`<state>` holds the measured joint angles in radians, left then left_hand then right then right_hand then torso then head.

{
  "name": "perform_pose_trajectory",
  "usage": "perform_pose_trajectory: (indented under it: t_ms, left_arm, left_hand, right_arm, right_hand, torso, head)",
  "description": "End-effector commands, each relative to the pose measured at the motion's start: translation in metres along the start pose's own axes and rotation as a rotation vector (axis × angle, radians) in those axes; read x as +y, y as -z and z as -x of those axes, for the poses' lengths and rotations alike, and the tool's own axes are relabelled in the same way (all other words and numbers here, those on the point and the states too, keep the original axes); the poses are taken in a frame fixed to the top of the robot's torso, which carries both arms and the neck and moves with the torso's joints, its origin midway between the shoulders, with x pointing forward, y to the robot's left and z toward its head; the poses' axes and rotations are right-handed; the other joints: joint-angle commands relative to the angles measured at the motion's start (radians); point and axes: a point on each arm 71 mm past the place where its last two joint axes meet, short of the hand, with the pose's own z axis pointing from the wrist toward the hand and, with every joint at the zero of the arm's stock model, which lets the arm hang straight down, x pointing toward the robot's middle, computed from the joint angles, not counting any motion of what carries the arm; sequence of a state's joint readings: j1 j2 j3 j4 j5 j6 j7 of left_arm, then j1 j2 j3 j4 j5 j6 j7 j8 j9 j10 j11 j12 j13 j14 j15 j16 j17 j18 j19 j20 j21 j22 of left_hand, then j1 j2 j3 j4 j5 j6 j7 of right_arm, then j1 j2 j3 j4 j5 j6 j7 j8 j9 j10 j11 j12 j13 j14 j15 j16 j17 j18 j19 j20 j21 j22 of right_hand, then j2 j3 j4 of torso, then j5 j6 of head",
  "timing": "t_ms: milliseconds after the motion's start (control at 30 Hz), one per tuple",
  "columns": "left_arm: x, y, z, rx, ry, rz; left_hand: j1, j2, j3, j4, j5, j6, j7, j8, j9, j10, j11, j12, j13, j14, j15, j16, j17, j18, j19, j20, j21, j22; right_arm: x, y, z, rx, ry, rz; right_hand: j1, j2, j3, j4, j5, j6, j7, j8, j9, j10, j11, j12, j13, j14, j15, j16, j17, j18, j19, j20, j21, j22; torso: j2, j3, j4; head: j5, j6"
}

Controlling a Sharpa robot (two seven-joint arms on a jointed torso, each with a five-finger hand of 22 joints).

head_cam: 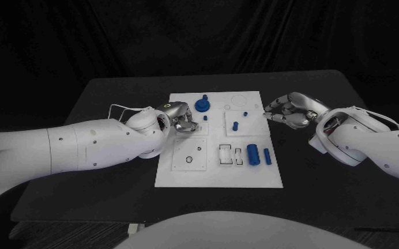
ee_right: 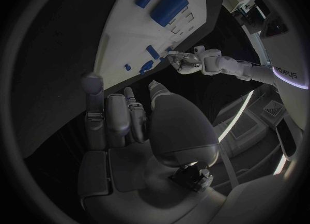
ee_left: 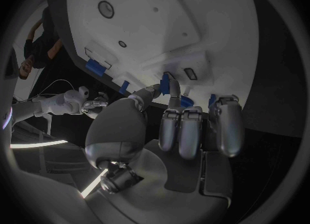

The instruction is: Assemble the parts on the task board

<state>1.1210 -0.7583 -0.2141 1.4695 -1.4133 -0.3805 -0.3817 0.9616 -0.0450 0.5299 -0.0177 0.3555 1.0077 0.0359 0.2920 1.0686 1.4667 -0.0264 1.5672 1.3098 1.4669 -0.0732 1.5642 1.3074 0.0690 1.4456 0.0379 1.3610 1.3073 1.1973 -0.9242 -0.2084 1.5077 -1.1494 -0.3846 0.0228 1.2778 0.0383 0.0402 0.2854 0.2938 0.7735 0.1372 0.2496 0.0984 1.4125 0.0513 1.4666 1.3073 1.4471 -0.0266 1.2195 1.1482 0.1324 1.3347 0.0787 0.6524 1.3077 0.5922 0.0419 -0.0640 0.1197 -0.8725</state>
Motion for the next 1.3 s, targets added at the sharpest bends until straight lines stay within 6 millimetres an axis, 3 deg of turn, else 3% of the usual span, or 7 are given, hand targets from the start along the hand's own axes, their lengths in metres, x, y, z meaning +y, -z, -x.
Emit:
perform_pose_trajectory:
  t_ms: [33, 300, 533, 733, 800, 1200, 1300]
  left_arm:
    - [-0.0022, -0.0007, -0.0016, 0.011, 0.002, -0.020]
    - [-0.0015, -0.0016, -0.0022, 0.011, 0.001, -0.020]
    - [-0.0007, -0.0017, -0.0029, 0.019, -0.003, -0.022]
    - [-0.0002, -0.0017, -0.0038, 0.031, -0.007, -0.021]
    - [0.0002, -0.0018, -0.0041, 0.035, -0.009, -0.019]
    - [0.0029, -0.0015, -0.0051, 0.050, -0.015, -0.002]
    - [0.0035, -0.0014, -0.0054, 0.053, -0.017, 0.004]
  left_hand:
    - [0.003, 0.006, 0.000, 0.007, -0.005, 0.000, -0.004, -0.001, 0.001, 0.096, -0.008, -0.005, 0.252, 0.104, -0.007, 0.007, 0.263, -0.014, 0.001, -0.005, -0.008, 0.190]
    - [0.004, 0.007, -0.008, 0.015, -0.014, -0.001, -0.004, -0.003, 0.001, 0.093, -0.008, -0.007, 0.249, 0.104, -0.007, 0.007, 0.263, -0.014, 0.001, -0.005, -0.009, 0.190]
    - [-0.003, 0.005, -0.087, 0.081, -0.121, 0.004, 0.000, -0.019, -0.005, 0.090, -0.004, -0.011, 0.246, 0.104, -0.004, 0.007, 0.263, -0.014, 0.000, -0.002, -0.015, 0.190]
    - [-0.008, 0.004, -0.139, 0.121, -0.162, 0.008, 0.003, -0.029, -0.010, 0.089, -0.002, -0.012, 0.245, 0.104, -0.002, 0.007, 0.263, -0.014, -0.001, 0.001, -0.018, 0.189]
    - [-0.013, 0.003, -0.168, 0.145, -0.178, 0.011, 0.005, -0.035, -0.013, 0.089, 0.000, -0.012, 0.244, 0.104, 0.000, 0.007, 0.263, -0.013, -0.001, 0.001, -0.020, 0.189]
    - [-0.023, 0.006, -0.225, 0.195, -0.195, 0.016, 0.008, -0.045, -0.018, 0.086, 0.003, -0.015, 0.242, 0.104, 0.002, 0.007, 0.263, -0.013, -0.001, 0.004, -0.020, 0.189]
    - [-0.021, 0.011, -0.249, 0.216, -0.197, 0.031, 0.003, -0.030, -0.001, 0.086, 0.000, -0.015, 0.242, 0.104, 0.001, 0.007, 0.263, -0.013, 0.001, 0.003, -0.019, 0.190]
  right_arm:
    - [-0.0007, 0.0004, -0.0009, -0.002, 0.000, -0.003]
    - [-0.0012, 0.0004, -0.0013, 0.001, -0.001, -0.005]
    - [-0.0015, 0.0005, -0.0020, 0.005, -0.001, -0.007]
    - [-0.0016, 0.0004, -0.0026, 0.009, -0.001, -0.008]
    - [-0.0017, 0.0004, -0.0028, 0.011, -0.001, -0.009]
    - [-0.0024, 0.0005, -0.0039, 0.019, -0.002, -0.014]
    - [-0.0027, 0.0006, -0.0041, 0.021, -0.002, -0.015]
  right_hand:
    - [0.010, 0.000, 0.002, -0.002, 0.007, 0.006, 0.001, -0.003, -0.001, -0.006, 0.001, -0.005, 0.076, 0.002, 0.005, -0.002, -0.001, 0.015, 0.004, 0.005, -0.005, 0.042]
    - [0.010, 0.000, 0.002, -0.002, 0.007, 0.006, 0.001, -0.003, -0.001, -0.006, 0.001, -0.005, 0.076, 0.002, 0.005, -0.002, -0.001, 0.015, 0.004, 0.005, -0.005, 0.042]
    - [0.011, 0.000, 0.003, -0.003, 0.008, 0.006, 0.001, -0.004, -0.002, -0.006, 0.002, -0.006, 0.076, 0.002, 0.006, -0.003, -0.002, 0.015, 0.004, 0.006, -0.006, 0.042]
    - [0.016, 0.000, 0.005, -0.005, 0.013, 0.007, 0.002, -0.004, -0.003, -0.006, 0.002, -0.005, 0.076, 0.002, 0.006, -0.003, -0.002, 0.015, 0.004, 0.006, -0.008, 0.042]
    - [0.028, -0.002, 0.011, -0.009, 0.033, 0.008, 0.003, -0.006, -0.005, -0.007, 0.003, -0.005, 0.075, 0.001, 0.007, -0.003, -0.003, 0.015, 0.006, 0.006, -0.011, 0.042]
    - [0.042, -0.005, 0.021, -0.010, 0.067, 0.011, 0.003, -0.008, -0.009, -0.008, 0.003, -0.005, 0.074, 0.001, 0.007, -0.003, -0.004, 0.015, 0.007, 0.007, -0.017, 0.043]
    - [0.045, -0.005, 0.022, -0.010, 0.073, 0.011, 0.003, -0.008, -0.009, -0.008, 0.004, -0.006, 0.074, 0.001, 0.007, -0.003, -0.004, 0.015, 0.007, 0.007, -0.018, 0.044]
  torso:
    - [0.000, -0.0002, -0.0006]
    - [0.000, 0.0000, 0.0000]
    - [0.000, 0.0000, 0.0002]
    - [0.000, 0.0002, 0.0007]
    - [0.000, 0.0003, 0.0010]
    - [0.001, 0.0003, 0.0000]
    - [0.000, 0.0004, 0.0005]
  head:
    - [0.000, 0.000]
    - [0.001, 0.000]
    - [0.002, 0.000]
    - [0.002, 0.000]
    - [0.002, 0.000]
    - [0.004, 0.000]
    - [0.005, 0.000]
